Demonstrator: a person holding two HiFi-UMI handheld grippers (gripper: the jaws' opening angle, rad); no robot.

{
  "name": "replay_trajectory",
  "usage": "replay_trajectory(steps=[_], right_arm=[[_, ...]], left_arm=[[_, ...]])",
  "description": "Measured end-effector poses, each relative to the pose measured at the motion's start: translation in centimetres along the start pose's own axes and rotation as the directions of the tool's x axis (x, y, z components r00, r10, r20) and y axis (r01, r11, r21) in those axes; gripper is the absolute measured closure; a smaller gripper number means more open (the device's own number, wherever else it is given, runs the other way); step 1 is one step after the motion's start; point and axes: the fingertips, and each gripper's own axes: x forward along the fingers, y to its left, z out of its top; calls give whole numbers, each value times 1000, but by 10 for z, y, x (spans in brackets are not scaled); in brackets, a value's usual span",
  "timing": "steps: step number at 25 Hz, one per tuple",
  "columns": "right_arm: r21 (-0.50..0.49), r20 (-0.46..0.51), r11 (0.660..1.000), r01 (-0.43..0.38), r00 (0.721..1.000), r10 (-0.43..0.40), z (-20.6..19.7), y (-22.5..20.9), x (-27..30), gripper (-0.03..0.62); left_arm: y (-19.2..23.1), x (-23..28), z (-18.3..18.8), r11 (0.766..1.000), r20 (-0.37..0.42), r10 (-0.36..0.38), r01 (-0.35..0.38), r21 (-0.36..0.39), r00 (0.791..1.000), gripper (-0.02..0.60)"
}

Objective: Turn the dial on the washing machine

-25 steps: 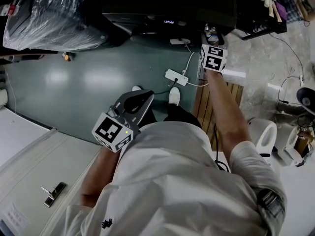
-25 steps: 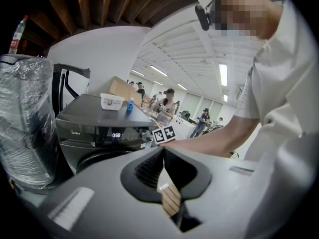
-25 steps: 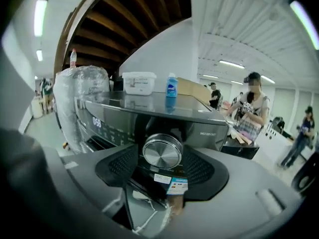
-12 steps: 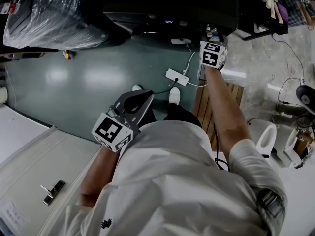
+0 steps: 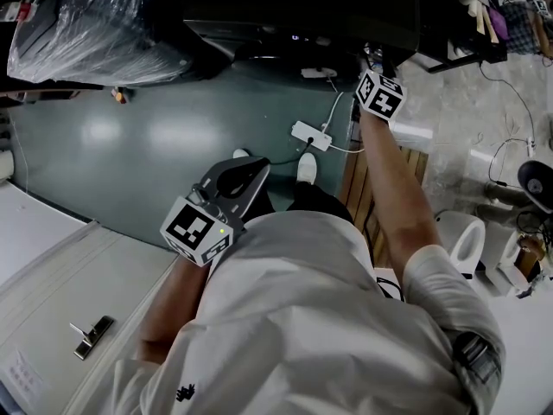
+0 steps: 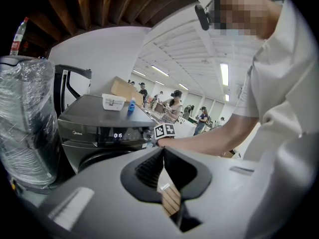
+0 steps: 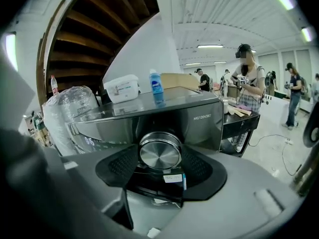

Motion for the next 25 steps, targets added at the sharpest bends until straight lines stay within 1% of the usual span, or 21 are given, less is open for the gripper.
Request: replay_trajectory(steps=[4,8,11,14,16,18,21,23,25], right_arm=[[-23,4,1000,-14,1000,14,1,1,0,340],[-81,14,997,-12,1000,13,2,1,-7,339],[-174,19,985,-7,1000,10,2,4,-11,339],[-317,7,948,2,1000,0,0,11,-11,339],[-374,10,927,13,1000,-9,1,15,-10,339],[-373,9,928,24,1000,-22,1,15,-7,339],[-341,-6,939,43,999,-48,0,11,-3,339],[-306,-8,950,58,998,-63,1,7,-1,341],[-250,-9,966,62,998,-66,1,5,0,341]], left_arm=[[1,0,1,1000,-2,-3,3,13,1000,525],[0,0,0,1000,3,-6,6,12,1000,525],[1,-2,1,1000,3,-4,4,11,1000,525],[1,-2,1,1000,0,-1,1,12,1000,525],[2,-3,-1,1000,-3,0,0,7,1000,525],[2,-3,-2,1000,-3,-1,1,4,1000,525],[1,-4,-2,1000,3,-2,2,1,1000,525],[1,-3,-2,1000,5,0,0,-1,1000,525],[3,-4,-1,1000,7,3,-3,-4,1000,525]])
